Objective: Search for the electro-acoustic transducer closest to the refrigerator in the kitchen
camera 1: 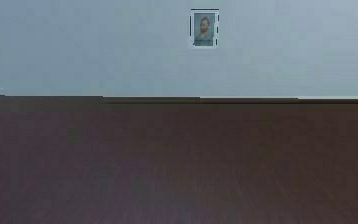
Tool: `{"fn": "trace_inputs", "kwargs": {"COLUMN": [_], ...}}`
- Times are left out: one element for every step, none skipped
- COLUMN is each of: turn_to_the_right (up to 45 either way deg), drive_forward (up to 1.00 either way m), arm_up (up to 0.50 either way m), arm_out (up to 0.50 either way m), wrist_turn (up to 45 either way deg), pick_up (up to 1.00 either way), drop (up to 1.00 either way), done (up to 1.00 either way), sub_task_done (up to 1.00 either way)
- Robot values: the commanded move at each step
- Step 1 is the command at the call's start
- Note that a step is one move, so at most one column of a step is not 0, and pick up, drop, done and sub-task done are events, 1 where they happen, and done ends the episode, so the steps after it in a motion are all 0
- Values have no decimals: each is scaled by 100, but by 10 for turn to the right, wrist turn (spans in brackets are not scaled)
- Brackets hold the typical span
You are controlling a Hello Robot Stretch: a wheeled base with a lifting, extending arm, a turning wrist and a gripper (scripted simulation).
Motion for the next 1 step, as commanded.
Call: {"fn": "trace_inputs", "kwargs": {"turn_to_the_right": [0], "drive_forward": [5], "arm_up": [0], "arm_out": [0], "wrist_turn": [0], "pick_up": [0], "drop": [0], "done": [0], "sub_task_done": [0]}}
